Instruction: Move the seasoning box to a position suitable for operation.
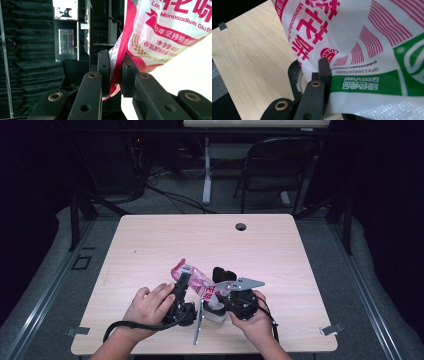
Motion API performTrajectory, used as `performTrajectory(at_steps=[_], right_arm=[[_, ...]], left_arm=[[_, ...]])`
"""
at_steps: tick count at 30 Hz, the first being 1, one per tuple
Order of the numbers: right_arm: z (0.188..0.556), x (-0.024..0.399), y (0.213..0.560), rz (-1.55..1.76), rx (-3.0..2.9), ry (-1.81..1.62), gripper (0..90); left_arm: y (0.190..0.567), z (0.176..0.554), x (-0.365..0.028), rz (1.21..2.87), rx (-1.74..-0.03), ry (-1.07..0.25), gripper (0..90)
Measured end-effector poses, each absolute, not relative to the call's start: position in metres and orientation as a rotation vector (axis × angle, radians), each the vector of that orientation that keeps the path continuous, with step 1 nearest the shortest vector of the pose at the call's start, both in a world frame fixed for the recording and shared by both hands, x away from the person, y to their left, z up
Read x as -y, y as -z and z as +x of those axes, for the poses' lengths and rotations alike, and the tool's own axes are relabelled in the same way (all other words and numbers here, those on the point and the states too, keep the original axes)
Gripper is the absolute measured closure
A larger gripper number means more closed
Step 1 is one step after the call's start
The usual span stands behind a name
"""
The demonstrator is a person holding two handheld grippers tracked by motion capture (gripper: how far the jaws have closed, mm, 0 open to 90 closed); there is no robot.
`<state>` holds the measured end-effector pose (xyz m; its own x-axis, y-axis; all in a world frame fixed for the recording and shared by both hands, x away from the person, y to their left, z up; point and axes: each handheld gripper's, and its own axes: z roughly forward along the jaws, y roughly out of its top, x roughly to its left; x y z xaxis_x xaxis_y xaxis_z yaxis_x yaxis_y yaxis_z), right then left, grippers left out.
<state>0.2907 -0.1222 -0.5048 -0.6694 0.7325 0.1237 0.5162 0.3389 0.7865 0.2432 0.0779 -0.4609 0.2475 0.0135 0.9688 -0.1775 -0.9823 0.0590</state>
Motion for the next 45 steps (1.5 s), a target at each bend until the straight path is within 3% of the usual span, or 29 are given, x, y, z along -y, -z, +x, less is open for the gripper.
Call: performTrajectory(at_steps=[45], right_arm=[[0.2911,0.1212,0.5062,1.138,-2.341,-1.237,90.0]], left_arm=[[0.4572,0.2401,-0.0712,2.337,0.182,-1.834,81.7]])
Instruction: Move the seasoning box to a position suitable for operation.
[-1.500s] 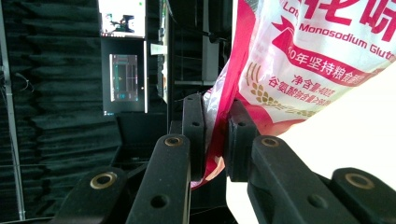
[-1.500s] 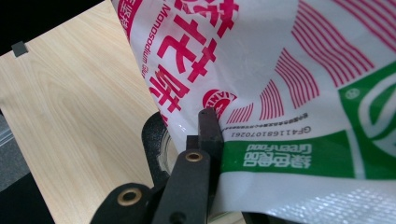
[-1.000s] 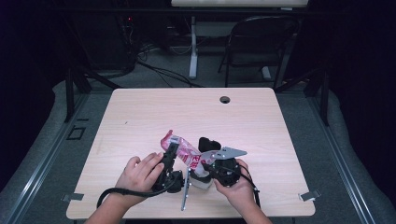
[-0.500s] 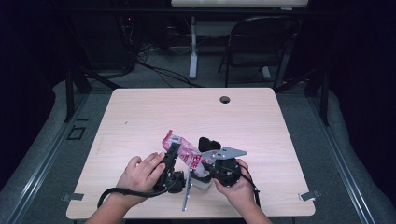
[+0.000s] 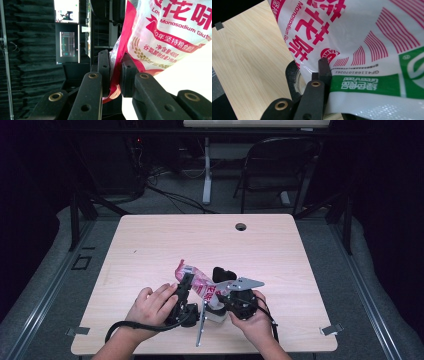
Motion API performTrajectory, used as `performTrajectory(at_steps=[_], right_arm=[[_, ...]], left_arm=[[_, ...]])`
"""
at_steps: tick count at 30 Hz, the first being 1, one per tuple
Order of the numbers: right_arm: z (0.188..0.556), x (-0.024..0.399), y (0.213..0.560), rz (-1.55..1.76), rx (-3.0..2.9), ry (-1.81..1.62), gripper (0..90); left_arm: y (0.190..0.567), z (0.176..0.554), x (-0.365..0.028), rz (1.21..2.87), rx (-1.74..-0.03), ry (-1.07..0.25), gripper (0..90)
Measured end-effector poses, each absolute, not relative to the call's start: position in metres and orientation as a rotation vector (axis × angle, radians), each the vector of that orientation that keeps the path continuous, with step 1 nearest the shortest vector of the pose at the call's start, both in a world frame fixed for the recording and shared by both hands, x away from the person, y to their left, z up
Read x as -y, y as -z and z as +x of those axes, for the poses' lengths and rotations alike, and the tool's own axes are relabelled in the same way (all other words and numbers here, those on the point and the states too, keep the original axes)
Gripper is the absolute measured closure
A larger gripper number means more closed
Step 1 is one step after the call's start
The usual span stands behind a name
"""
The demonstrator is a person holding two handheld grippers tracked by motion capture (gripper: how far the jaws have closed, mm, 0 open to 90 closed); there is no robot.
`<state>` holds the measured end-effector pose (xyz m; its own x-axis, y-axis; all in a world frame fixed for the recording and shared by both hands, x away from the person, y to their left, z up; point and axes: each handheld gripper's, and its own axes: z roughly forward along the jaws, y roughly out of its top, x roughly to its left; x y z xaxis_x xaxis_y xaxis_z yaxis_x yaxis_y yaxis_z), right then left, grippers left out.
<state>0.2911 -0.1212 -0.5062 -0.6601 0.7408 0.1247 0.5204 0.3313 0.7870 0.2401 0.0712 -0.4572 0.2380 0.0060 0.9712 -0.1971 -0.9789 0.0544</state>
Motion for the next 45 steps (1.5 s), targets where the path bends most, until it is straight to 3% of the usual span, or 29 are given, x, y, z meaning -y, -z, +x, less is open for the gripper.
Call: performTrajectory(at_steps=[45], right_arm=[[0.2957,0.116,0.5083,1.145,-2.329,-1.249,90.0]], left_arm=[[0.4551,0.2402,-0.0706,2.33,0.193,-1.837,81.8]])
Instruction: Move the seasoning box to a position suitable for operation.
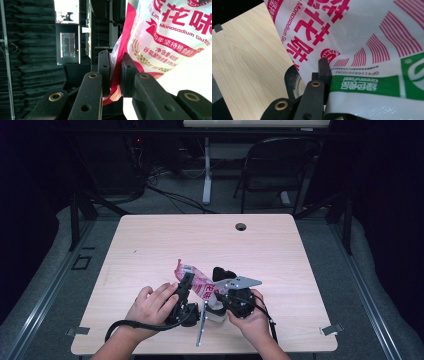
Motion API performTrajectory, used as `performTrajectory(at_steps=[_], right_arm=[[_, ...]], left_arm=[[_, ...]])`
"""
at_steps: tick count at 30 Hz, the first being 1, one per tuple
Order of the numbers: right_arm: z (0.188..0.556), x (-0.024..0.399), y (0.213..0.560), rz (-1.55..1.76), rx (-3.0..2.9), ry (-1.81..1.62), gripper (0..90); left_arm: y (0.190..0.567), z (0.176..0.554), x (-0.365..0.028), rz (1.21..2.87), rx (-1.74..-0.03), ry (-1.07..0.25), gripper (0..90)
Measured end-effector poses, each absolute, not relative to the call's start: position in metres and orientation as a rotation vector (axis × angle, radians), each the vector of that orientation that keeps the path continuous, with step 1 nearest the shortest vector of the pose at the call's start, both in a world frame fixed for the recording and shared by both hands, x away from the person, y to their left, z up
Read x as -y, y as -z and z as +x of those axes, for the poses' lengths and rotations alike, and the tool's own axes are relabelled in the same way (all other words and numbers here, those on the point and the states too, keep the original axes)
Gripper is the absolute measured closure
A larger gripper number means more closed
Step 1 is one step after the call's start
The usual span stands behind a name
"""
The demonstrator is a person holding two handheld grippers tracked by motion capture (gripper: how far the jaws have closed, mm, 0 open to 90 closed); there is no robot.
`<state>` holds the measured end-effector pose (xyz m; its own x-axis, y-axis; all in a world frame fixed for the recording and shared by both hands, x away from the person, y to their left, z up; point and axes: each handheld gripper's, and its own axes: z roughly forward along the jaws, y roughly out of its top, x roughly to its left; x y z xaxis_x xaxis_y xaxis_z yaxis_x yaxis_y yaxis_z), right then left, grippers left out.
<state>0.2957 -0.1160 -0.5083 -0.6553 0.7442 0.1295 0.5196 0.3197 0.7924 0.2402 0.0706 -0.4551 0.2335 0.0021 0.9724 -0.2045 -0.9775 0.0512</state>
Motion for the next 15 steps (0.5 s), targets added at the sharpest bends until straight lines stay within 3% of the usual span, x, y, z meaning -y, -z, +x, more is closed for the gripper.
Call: performTrajectory(at_steps=[15], right_arm=[[0.2969,0.1161,0.5081,1.142,-2.327,-1.244,90.0]], left_arm=[[0.4537,0.24,-0.0687,2.331,0.201,-1.839,81.9]])
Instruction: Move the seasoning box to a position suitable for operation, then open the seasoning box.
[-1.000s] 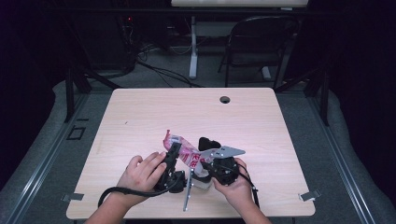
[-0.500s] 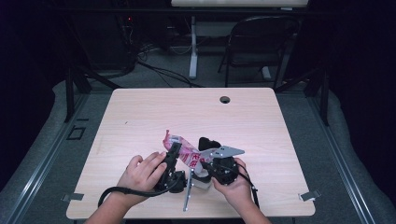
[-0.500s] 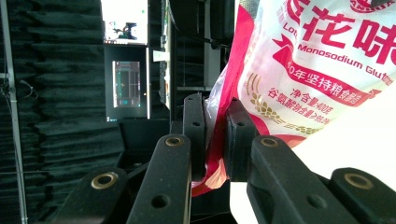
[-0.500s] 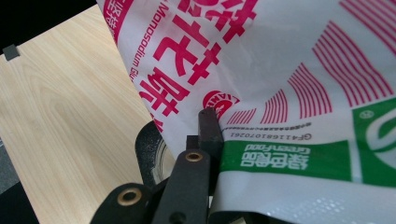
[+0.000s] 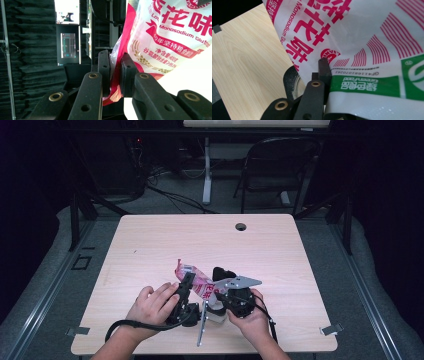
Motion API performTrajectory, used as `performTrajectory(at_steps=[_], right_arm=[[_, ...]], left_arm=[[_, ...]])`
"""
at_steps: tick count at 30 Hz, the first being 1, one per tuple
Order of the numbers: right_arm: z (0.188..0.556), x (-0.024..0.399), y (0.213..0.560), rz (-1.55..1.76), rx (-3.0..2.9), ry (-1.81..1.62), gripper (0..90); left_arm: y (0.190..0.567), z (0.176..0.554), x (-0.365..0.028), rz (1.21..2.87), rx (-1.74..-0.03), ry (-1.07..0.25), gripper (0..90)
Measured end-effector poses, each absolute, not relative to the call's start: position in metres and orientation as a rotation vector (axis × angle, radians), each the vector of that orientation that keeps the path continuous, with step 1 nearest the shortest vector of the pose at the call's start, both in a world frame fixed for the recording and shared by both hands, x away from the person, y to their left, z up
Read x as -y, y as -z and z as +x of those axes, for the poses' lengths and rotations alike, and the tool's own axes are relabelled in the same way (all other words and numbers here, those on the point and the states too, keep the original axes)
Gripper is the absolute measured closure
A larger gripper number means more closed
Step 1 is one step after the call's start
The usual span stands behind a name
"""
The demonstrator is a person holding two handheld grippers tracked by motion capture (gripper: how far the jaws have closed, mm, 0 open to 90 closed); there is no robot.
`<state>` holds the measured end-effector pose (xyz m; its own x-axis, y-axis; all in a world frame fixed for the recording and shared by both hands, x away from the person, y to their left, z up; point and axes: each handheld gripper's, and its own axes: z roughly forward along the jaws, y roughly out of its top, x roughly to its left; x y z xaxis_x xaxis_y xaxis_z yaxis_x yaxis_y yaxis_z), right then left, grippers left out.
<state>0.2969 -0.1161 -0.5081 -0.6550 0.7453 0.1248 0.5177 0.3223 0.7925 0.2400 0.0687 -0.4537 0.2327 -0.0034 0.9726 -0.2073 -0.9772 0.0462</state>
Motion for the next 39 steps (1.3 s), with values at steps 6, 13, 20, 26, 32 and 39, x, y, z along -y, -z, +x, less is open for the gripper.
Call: performTrajectory(at_steps=[6,13,20,26,32,39], right_arm=[[0.2971,0.1156,0.5081,1.144,-2.321,-1.252,90.0],[0.2976,0.1152,0.5082,1.139,-2.32,-1.251,90.0],[0.2978,0.115,0.5081,1.14,-2.317,-1.247,90.0],[0.2978,0.115,0.5081,1.139,-2.318,-1.248,90.0],[0.2975,0.1152,0.5082,1.135,-2.32,-1.244,90.0],[0.2975,0.1153,0.5082,1.138,-2.315,-1.25,90.0]], left_arm=[[0.453,0.2398,-0.0682,2.329,0.202,-1.841,81.9],[0.4527,0.2398,-0.0677,2.327,0.205,-1.84,81.9],[0.4525,0.2395,-0.0676,2.323,0.208,-1.841,82.3],[0.4524,0.2394,-0.0672,2.32,0.21,-1.84,82.4],[0.4527,0.2388,-0.0661,2.32,0.21,-1.839,82.5],[0.4518,0.2388,-0.0653,2.313,0.216,-1.844,82.5]])
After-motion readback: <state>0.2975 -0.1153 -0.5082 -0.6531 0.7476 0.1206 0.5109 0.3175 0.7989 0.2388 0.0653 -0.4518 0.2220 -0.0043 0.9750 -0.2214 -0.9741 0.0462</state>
